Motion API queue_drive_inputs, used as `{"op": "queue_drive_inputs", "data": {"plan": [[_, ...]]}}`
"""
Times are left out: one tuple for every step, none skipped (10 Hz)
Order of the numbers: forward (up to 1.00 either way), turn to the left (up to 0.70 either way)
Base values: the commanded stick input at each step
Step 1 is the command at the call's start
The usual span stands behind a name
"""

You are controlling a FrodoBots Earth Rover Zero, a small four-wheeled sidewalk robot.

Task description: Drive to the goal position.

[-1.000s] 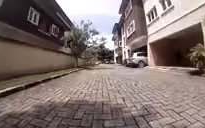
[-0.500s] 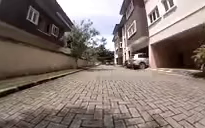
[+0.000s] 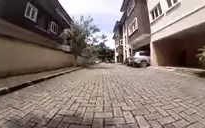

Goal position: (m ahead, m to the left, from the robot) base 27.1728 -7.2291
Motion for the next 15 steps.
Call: {"op": "queue_drive_inputs", "data": {"plan": [[0.50,0.00],[0.50,0.00],[0.50,0.00],[0.50,0.00],[0.50,0.00],[0.50,0.00],[0.50,0.00],[0.50,0.00],[0.50,0.00],[0.50,0.00],[0.50,0.00],[0.50,0.00],[0.50,0.00],[0.50,0.00],[0.50,0.00]]}}
